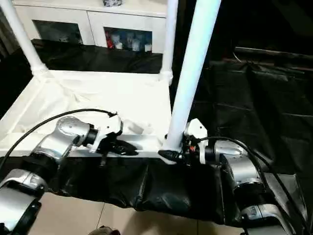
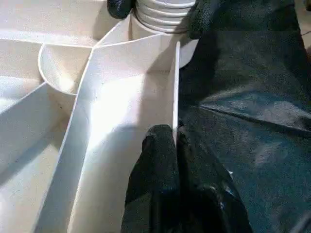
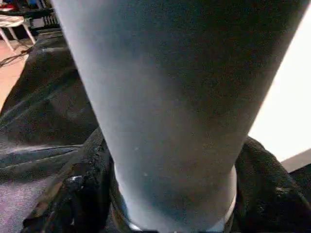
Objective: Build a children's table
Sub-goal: Rotate leg to tighten
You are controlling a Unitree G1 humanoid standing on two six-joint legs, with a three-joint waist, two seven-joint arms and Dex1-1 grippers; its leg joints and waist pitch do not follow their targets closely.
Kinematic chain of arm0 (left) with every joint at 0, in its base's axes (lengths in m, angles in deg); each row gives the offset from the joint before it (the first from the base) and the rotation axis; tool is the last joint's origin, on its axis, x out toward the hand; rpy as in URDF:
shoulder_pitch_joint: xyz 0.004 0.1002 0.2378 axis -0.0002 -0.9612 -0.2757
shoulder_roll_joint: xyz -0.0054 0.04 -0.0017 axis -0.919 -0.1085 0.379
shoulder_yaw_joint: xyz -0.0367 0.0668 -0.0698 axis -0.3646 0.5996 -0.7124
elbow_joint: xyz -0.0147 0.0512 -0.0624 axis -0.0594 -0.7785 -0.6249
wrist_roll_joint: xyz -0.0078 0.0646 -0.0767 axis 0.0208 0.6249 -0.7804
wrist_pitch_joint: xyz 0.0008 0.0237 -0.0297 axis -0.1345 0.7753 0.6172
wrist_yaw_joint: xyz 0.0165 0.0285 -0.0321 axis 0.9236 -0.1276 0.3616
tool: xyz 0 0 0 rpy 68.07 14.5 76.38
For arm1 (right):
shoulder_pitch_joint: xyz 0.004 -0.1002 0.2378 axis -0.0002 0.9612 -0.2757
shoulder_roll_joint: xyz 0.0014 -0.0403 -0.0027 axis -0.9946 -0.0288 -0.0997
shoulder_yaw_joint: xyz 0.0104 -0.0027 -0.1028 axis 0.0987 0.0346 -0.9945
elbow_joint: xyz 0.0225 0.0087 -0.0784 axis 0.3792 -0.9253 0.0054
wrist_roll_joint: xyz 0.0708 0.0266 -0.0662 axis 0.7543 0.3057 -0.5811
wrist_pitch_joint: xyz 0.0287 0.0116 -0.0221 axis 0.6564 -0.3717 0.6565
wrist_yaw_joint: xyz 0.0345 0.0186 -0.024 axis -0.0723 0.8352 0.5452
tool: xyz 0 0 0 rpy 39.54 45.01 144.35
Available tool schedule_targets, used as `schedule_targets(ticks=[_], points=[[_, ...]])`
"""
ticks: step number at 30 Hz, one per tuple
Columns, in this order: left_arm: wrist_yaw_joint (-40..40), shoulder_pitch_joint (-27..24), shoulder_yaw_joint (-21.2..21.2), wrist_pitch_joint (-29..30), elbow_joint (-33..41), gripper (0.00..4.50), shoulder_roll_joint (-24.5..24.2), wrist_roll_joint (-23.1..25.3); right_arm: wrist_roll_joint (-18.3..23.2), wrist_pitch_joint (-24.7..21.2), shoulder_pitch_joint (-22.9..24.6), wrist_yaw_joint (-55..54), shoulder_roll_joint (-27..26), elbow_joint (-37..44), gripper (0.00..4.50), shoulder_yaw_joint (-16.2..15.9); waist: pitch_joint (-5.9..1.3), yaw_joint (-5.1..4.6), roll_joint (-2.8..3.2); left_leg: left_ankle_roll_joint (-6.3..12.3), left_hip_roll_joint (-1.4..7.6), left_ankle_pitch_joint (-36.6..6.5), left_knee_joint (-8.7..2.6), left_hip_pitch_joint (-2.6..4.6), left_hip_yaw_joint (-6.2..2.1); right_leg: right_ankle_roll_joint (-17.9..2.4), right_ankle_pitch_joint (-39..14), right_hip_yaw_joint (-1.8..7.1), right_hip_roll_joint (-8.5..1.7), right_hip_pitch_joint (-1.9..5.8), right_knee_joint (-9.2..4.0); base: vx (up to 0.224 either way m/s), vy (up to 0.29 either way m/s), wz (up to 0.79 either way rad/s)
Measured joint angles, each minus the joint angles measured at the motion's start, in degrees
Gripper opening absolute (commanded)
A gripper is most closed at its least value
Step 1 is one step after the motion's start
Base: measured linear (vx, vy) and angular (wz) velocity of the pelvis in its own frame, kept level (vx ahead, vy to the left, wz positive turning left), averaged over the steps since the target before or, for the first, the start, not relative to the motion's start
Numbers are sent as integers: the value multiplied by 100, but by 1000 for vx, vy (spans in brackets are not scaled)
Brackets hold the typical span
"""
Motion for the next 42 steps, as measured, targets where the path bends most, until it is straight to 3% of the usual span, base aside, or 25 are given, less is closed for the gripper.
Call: schedule_targets(ticks=[2,7,15,20,21,22,28,32,39,42], points=[[32,0,-2,-1,-6,0,20,1,3,9,15,-20,-56,1,276,18,0,6,0,0,0,0,0,0,0,0,0,0,0,0,1,0,0,0],[679,46,-57,-89,-154,0,256,104,25,90,133,-914,-426,-145,276,442,-1,6,1,-1,0,3,6,15,-1,-1,1,3,0,11,9,0,0,0],[2091,302,-159,247,-512,0,881,419,-341,356,-160,-3831,-1398,-717,275,974,-3,-96,-1,-12,-5,8,1,69,1,-1,1,15,-1,54,0,0,0,0],[2492,405,-182,485,-633,0,1122,455,-478,380,-328,-4784,-1665,-928,275,1068,-8,-91,11,-14,-10,7,-27,103,0,5,-3,15,-1,88,-23,0,0,0],[2516,411,-197,501,-646,0,1142,455,-503,430,-343,-4858,-1682,-959,331,1068,-12,-92,19,-14,-12,7,-32,102,0,5,-3,15,-1,88,-25,0,0,0],[2527,411,-216,509,-649,0,1150,455,-519,481,-368,-4900,-1696,-1006,331,1068,-13,-93,28,-14,-12,7,-32,102,0,5,-2,15,-1,88,-25,0,0,0],[2407,388,-278,482,-622,0,1123,436,-658,564,-417,-4668,-1639,-1054,383,1042,-6,-117,51,-14,-12,6,-41,94,0,5,-3,12,-1,81,-27,0,0,0],[1942,224,-283,418,-387,0,936,297,-620,557,-349,-3821,-1300,-895,383,810,-5,-174,50,-13,-12,4,-57,80,0,10,-7,7,-1,71,-39,0,0,0],[899,40,-206,260,-60,0,489,80,-283,518,-152,-1705,-572,-516,383,395,-2,-76,45,19,1,23,-33,3,0,13,-12,-6,2,-8,-4,0,0,0],[570,25,-145,236,-42,0,319,53,-247,429,-67,-1035,-329,-329,383,246,-2,-57,45,11,2,19,-19,3,0,11,-9,-3,2,-4,0,0,0,0]])
